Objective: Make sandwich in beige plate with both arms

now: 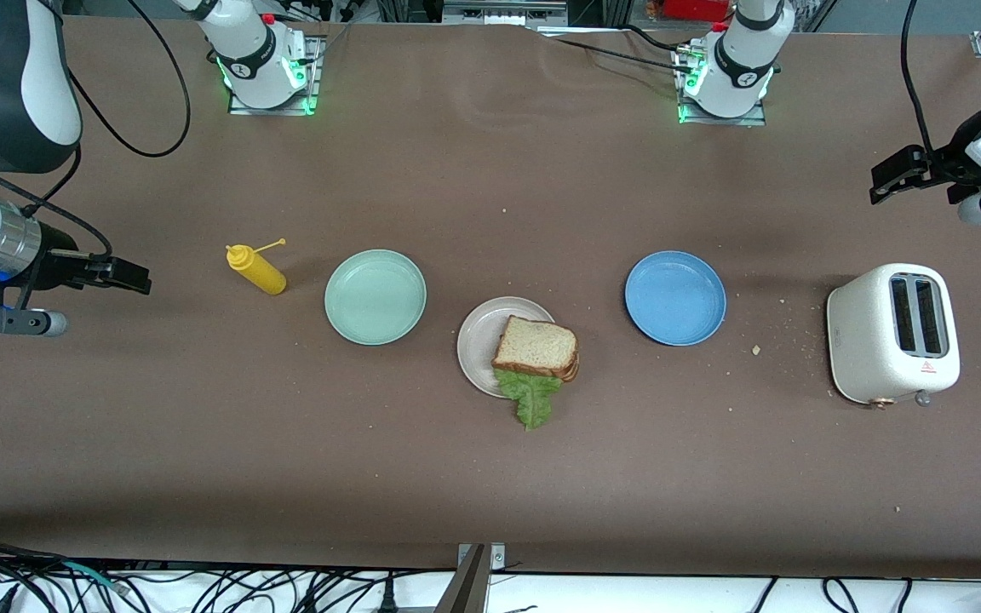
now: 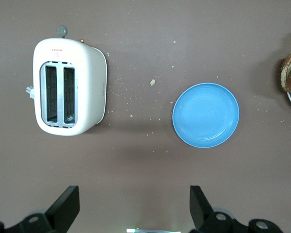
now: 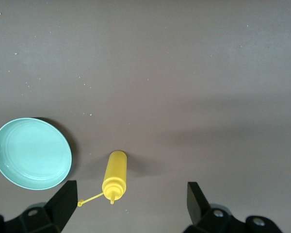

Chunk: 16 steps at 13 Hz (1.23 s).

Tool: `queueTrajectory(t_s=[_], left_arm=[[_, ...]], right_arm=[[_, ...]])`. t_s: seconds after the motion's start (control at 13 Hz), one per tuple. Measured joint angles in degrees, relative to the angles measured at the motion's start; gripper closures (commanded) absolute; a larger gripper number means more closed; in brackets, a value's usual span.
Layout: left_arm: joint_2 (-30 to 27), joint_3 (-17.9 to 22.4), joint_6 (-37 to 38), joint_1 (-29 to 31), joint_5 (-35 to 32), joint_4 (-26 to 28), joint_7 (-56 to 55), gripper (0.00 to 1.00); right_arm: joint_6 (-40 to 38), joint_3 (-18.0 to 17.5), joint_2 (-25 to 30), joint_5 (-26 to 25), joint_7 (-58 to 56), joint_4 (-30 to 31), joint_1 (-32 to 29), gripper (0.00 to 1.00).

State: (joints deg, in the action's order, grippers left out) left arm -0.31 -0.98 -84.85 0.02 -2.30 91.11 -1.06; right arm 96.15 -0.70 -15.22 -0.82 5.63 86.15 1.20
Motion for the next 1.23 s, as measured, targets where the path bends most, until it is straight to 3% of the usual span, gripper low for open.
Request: queueTrajectory(t_s=[1.23], left_arm=[[0.17,0.02,-0.21,0.0,0.0,0.0,0.2,0.0]], right_arm=[[-0.27,0.0,0.7,0.02,2.25,-0.08,-0.01,0.0]])
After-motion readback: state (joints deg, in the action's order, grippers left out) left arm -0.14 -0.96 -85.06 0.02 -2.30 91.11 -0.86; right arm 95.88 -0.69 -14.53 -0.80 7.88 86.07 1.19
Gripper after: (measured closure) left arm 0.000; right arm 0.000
